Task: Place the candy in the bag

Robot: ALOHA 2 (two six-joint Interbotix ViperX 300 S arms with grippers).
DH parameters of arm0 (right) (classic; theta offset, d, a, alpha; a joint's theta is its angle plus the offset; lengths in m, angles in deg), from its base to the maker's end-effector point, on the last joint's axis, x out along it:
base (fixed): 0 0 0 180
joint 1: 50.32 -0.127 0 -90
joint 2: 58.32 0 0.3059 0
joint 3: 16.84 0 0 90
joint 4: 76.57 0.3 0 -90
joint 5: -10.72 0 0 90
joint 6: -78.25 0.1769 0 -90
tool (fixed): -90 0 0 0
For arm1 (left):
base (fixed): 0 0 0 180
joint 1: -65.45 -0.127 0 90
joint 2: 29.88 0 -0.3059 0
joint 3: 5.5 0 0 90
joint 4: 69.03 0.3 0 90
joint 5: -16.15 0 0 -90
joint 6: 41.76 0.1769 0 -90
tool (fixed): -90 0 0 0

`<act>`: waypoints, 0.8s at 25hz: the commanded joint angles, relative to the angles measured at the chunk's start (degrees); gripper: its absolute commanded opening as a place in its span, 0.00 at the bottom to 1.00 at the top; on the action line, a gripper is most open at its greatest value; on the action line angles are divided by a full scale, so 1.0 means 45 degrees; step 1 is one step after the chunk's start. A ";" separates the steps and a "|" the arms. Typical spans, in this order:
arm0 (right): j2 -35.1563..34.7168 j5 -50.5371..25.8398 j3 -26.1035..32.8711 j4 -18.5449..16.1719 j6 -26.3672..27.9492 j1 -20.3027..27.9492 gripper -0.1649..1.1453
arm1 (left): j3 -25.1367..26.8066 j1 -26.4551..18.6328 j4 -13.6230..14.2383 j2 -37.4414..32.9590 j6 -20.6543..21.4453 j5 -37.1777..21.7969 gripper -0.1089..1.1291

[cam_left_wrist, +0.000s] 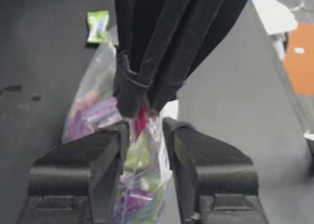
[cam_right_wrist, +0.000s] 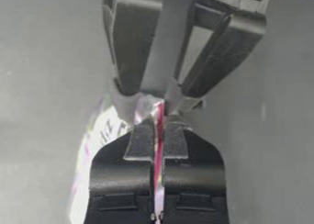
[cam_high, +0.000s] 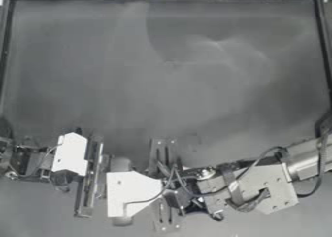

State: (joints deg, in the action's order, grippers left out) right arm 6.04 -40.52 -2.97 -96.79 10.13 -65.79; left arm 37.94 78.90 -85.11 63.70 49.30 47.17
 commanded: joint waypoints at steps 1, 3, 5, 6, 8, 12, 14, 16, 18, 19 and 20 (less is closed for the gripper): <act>0.0625 0.0039 0.0137 -0.0059 0.0020 -0.0020 0.16 | -0.0234 0.0000 -0.0020 -0.0293 0.0020 0.0039 0.66; 0.0605 0.0039 0.0137 -0.0039 0.0020 -0.0020 0.16 | -0.0215 0.0000 0.0000 -0.0352 0.0020 0.0039 0.66; 0.0605 0.0059 0.0137 -0.0039 0.0020 -0.0020 0.16 | -0.0215 0.0000 0.0000 -0.0391 0.0039 0.0020 0.66; 0.0605 0.0039 0.0137 -0.0059 0.0020 -0.0039 0.16 | -0.0215 0.0000 0.0000 -0.0410 0.0039 0.0039 0.66; 0.0605 0.0039 0.0137 -0.0059 0.0020 -0.0059 0.16 | -0.0215 0.0000 0.0000 -0.0391 0.0039 0.0039 0.66; 0.0605 0.0059 0.0117 -0.0059 0.0039 -0.0059 0.16 | -0.0234 0.0000 0.0000 -0.0410 0.0039 0.0039 0.63; 0.0605 0.0059 0.0117 -0.0059 0.0039 -0.0059 0.16 | -0.0234 -0.0020 -0.0020 -0.0430 0.0039 0.0039 0.61; 0.0605 0.0039 0.0117 -0.0059 0.0020 -0.0059 0.16 | -0.0234 -0.0020 0.0000 -0.0449 0.0039 0.0039 0.59; 0.0605 0.0039 0.0117 -0.0059 0.0039 -0.0059 0.16 | -0.0234 0.0000 0.0000 -0.0469 0.0059 0.0039 0.58; 0.0605 0.0059 0.0117 -0.0059 0.0020 -0.0059 0.16 | -0.0234 -0.0020 -0.0020 -0.0469 0.0059 0.0039 0.58; 0.0605 0.0059 0.0098 -0.0059 0.0039 -0.0059 0.16 | -0.0234 -0.0020 0.0000 -0.0469 0.0039 0.0039 0.58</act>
State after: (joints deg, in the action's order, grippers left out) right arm 6.04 -40.52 -2.97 -96.88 10.22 -65.97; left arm 37.94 78.90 -85.11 63.70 49.39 47.09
